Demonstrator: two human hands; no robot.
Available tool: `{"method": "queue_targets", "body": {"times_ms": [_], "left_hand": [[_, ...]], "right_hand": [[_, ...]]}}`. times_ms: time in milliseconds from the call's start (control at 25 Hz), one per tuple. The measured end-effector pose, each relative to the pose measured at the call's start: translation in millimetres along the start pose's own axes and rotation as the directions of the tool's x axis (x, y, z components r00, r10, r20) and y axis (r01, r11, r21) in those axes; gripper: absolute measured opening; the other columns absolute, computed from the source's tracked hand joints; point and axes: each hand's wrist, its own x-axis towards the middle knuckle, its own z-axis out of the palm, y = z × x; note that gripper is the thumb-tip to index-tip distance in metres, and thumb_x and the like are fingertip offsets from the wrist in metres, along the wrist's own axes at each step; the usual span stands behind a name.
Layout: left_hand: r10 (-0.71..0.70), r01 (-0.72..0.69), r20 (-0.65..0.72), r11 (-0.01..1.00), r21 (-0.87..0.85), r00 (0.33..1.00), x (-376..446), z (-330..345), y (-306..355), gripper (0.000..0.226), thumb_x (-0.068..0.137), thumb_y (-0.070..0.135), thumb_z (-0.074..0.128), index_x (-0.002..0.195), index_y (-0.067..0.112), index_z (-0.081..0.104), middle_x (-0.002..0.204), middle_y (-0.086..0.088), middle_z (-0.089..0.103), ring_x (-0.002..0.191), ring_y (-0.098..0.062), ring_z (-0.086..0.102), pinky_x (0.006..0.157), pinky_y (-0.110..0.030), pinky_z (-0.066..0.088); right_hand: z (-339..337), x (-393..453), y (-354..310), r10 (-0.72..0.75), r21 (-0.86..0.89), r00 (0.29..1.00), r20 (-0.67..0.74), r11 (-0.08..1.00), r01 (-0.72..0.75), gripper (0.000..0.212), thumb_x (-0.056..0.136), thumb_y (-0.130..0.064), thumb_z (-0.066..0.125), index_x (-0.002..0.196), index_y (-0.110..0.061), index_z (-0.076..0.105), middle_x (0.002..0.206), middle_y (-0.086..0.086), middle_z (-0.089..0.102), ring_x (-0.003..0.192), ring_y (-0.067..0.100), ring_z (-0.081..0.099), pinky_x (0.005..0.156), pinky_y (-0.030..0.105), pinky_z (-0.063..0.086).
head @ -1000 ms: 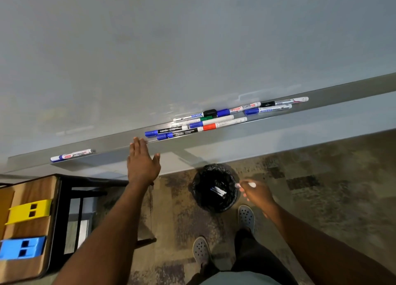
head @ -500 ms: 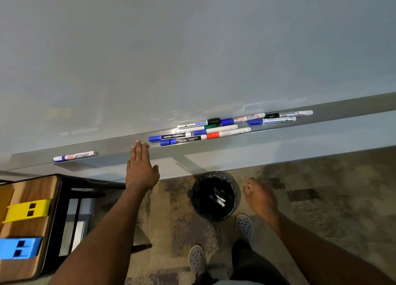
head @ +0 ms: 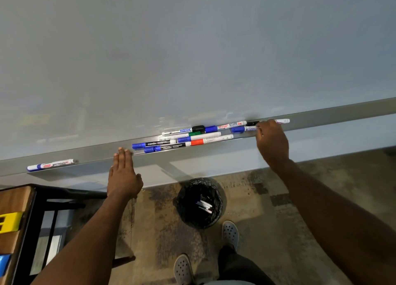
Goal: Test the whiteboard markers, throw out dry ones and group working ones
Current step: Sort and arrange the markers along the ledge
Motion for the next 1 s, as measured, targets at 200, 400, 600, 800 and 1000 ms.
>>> {"method": "queue_targets", "body": {"times_ms": [200,400,600,800,1000], "left_hand": [[-0.010,0.010,0.014,1.000,-0.008,1.000,1.9,0.3,-1.6,0.089,0.093,0.025,0.057,0.153,0.012,-0.007,0.160,-0.006,-0.017,0.147,-0.025,-0.012,0.119,-0.045,0.008],[-0.012,0.012,0.007,0.999,-0.030,1.000,2.1,0.4,-0.6,0.090,0.091,0.024,0.060,0.153,0.013,-0.004,0.160,-0.006,-0.014,0.148,-0.025,-0.011,0.118,-0.045,0.009],[0.003,-0.003,0.004,0.999,-0.040,1.000,3.9,2.4,-2.5,0.091,0.090,0.021,0.062,0.153,0.014,-0.002,0.161,-0.007,-0.013,0.147,-0.025,-0.013,0.118,-0.043,0.006],[0.024,-0.021,0.040,0.997,-0.074,0.999,6.7,0.7,-7.3,0.096,0.083,0.009,0.063,0.153,0.009,-0.002,0.161,-0.011,-0.011,0.148,-0.028,-0.010,0.120,-0.044,0.008],[-0.103,0.055,-0.098,0.914,-0.403,0.990,-15.4,-20.2,28.5,0.096,0.087,0.030,0.065,0.152,0.004,0.000,0.156,-0.023,0.019,0.142,-0.039,0.022,0.118,-0.048,0.016]], "right_hand": [[-9.4,42.5,40.4,0.024,-0.264,0.953,0.302,0.963,0.059,0.018,0.086,0.004,0.054,0.102,0.002,0.063,0.098,0.023,0.055,0.087,0.039,0.054,0.069,0.042,0.050],[-13.0,59.8,58.4,0.087,-0.358,0.913,0.399,0.932,0.067,0.020,0.089,-0.004,0.059,0.108,-0.004,0.065,0.107,0.016,0.054,0.096,0.032,0.054,0.076,0.039,0.050],[-28.2,57.4,78.2,0.035,-0.381,0.941,0.337,0.919,0.102,0.016,0.090,-0.004,0.059,0.105,0.000,0.064,0.102,0.020,0.057,0.089,0.034,0.055,0.072,0.040,0.048],[-62.7,33.7,78.1,0.039,-0.328,0.990,0.134,0.945,0.007,0.013,0.092,-0.006,0.059,0.102,-0.001,0.065,0.095,0.018,0.054,0.080,0.032,0.052,0.067,0.040,0.049],[-96.8,-7.6,-19.1,0.069,0.002,0.992,0.107,0.998,-0.070,0.011,0.090,-0.022,0.062,0.099,-0.015,0.062,0.095,0.002,0.059,0.090,0.021,0.050,0.080,0.033,0.036]]}}
